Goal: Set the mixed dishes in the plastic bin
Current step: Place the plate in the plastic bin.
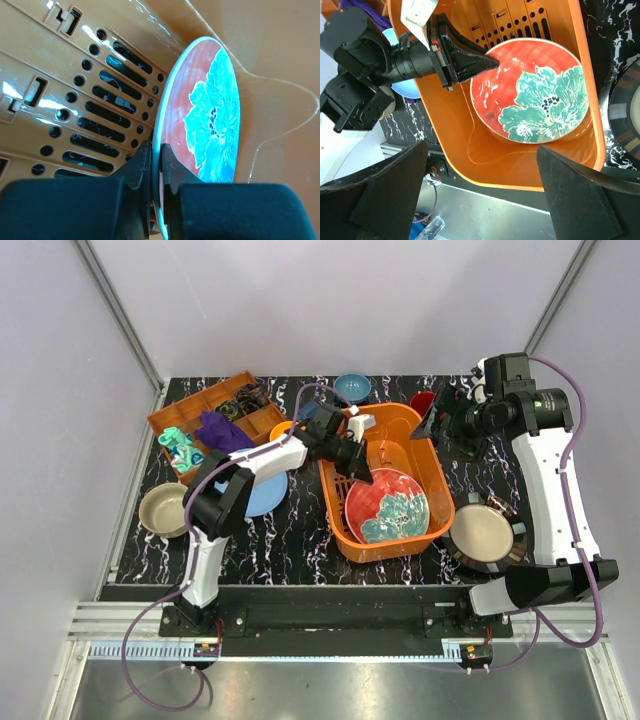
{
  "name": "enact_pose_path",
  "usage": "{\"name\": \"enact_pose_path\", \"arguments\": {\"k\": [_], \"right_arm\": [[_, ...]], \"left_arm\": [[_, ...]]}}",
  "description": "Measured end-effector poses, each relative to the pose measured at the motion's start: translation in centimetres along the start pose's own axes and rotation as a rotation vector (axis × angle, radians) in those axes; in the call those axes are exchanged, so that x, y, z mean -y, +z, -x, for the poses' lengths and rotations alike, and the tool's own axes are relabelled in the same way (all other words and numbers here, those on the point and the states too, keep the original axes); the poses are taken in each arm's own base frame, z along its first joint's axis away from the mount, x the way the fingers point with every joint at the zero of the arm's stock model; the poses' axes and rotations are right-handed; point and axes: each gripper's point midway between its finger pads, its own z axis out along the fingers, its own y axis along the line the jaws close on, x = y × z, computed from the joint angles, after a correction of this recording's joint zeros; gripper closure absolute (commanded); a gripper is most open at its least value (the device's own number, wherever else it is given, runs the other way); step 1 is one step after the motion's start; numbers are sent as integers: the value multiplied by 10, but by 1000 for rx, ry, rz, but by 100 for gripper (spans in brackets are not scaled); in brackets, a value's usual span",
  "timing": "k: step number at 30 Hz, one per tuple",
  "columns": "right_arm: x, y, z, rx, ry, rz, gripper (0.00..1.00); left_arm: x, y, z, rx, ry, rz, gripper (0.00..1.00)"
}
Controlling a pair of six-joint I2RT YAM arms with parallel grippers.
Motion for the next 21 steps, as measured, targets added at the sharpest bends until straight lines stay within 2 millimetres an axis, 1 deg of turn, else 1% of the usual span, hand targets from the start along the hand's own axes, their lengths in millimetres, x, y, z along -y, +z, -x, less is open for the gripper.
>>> {"name": "enact_pose_path", "arguments": {"k": [4,6,8,12,14,16,19,21], "right_arm": [[1,-1,-3,-10,9,-7,0],[2,-1,-3,-11,11,-8,0],[2,-1,-3,-11,11,-9,0],[2,0,-4,-13,12,-11,0],[3,0,-4,-16,13,-12,0],[4,1,-5,-19,14,-14,0],[4,1,-6,-21,15,-15,0],[4,1,-6,-21,15,-16,0]], "left_arm": [[-2,2,2,-17,16,1,90],[-6,5,4,-22,27,4,89],[-8,7,6,-26,36,3,86],[-14,11,7,-34,55,11,83],[-16,12,7,-33,67,16,76],[-19,13,7,-33,80,29,74],[-26,17,5,-35,99,59,66],[-32,20,3,-39,109,85,64]]}}
